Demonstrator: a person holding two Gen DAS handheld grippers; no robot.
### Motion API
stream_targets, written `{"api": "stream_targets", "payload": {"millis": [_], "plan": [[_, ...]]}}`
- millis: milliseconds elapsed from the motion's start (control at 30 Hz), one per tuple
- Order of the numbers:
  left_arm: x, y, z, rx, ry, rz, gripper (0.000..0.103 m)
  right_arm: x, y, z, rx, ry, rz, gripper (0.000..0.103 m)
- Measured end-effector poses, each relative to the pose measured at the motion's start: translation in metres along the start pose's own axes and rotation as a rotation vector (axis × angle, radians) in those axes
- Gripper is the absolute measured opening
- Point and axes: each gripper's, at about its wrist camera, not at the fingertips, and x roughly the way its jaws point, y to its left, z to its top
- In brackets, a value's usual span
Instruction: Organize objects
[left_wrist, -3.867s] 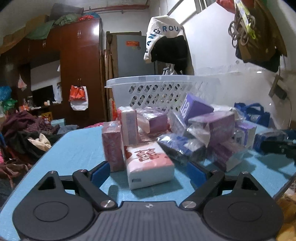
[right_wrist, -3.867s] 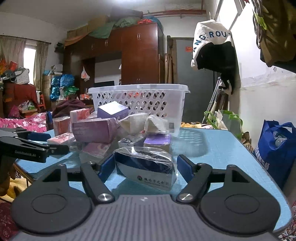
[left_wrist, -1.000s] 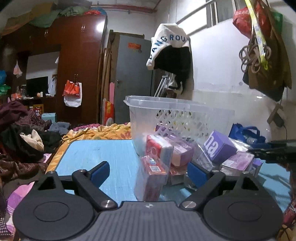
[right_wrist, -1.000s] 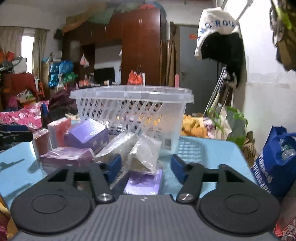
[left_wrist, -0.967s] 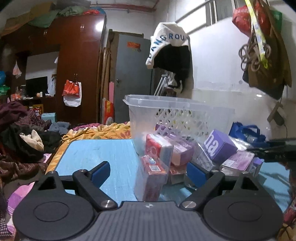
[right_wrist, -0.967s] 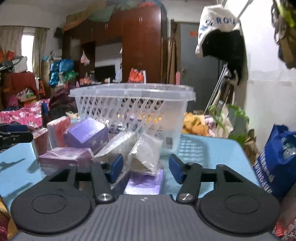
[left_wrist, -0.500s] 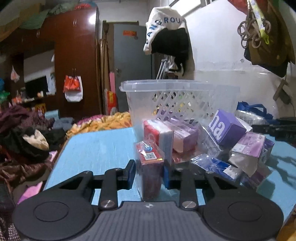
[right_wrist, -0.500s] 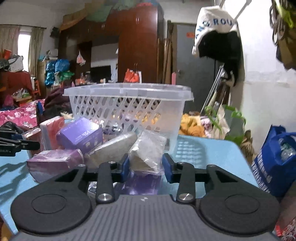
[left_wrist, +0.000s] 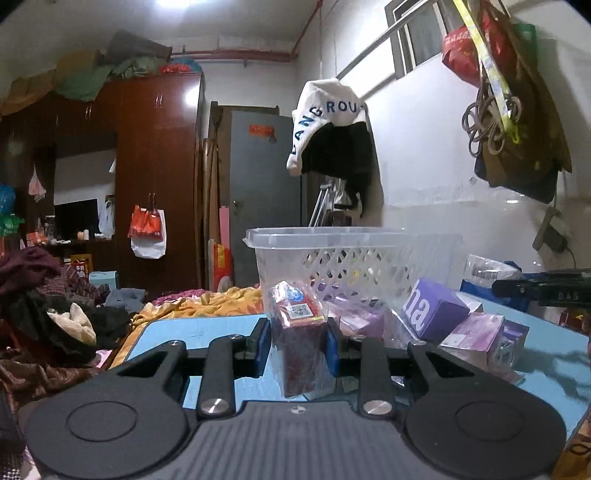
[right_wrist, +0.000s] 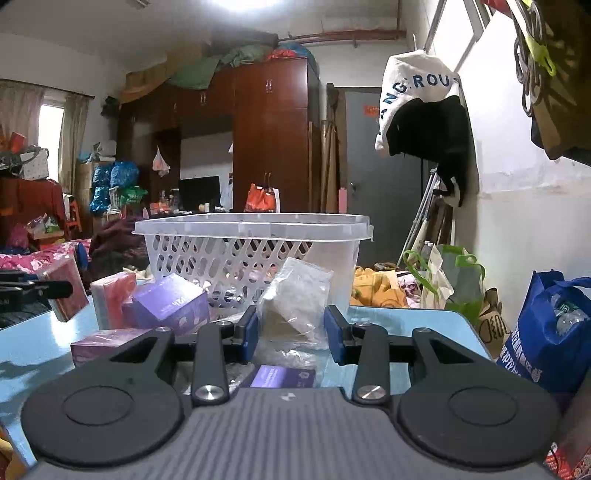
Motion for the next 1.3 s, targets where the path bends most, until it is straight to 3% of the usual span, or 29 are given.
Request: {"api": "stream_targets", "payload": {"millis": [267,433,567,667,800,900,933,967,1000,1033,1100,1167,1300], "plan": [[-0.007,0.003,0.006,-0.043,-0.04,-0.008,0.034,-0.006,-0.001,-0.002,0.013,-0.036,-0.007,0.041],[-0.004,0.001,0.064,-0.078,-0.115,-0.083,0.034,-0.019,0.01,0.033,-0.044,-0.096,-0.022,0.041],[0.05,-0.005,0.126,-0.085,-0.045,-0.116,0.034,0.012,0.021,0.092,-0.125,-0.092,-0.038,0.041],[0.104,-0.014,0.151,-0.069,0.04,-0.105,0.034,0.059,0.02,0.121,-0.149,-0.021,-0.017,0.041],[0.151,-0.017,0.15,-0.09,0.15,-0.098,0.034,0.104,0.019,0.128,-0.137,0.091,0.019,0.041],[0.162,-0.018,0.141,-0.086,0.165,-0.083,0.036,0.118,0.019,0.126,-0.137,0.122,0.011,0.041],[0.164,-0.018,0.14,-0.084,0.161,-0.081,0.04,0.122,0.019,0.125,-0.132,0.13,0.024,0.041],[0.167,-0.017,0.139,-0.081,0.162,-0.076,0.061,0.124,0.02,0.123,-0.131,0.133,0.033,0.042],[0.169,-0.016,0.138,-0.083,0.167,-0.062,0.077,0.124,0.019,0.122,-0.132,0.136,0.033,0.047],[0.166,-0.014,0.137,-0.085,0.161,-0.049,0.077,0.123,0.019,0.122,-0.137,0.142,0.026,0.055],[0.147,-0.01,0.134,-0.088,0.124,-0.051,0.077,0.102,0.017,0.118,-0.131,0.09,0.009,0.102],[0.12,-0.009,0.129,-0.09,0.093,-0.068,0.077,0.075,0.011,0.107,-0.105,0.034,0.021,0.103],[0.064,-0.006,0.091,-0.067,0.081,-0.08,0.084,0.022,-0.001,0.063,-0.011,0.039,-0.02,0.103]]}}
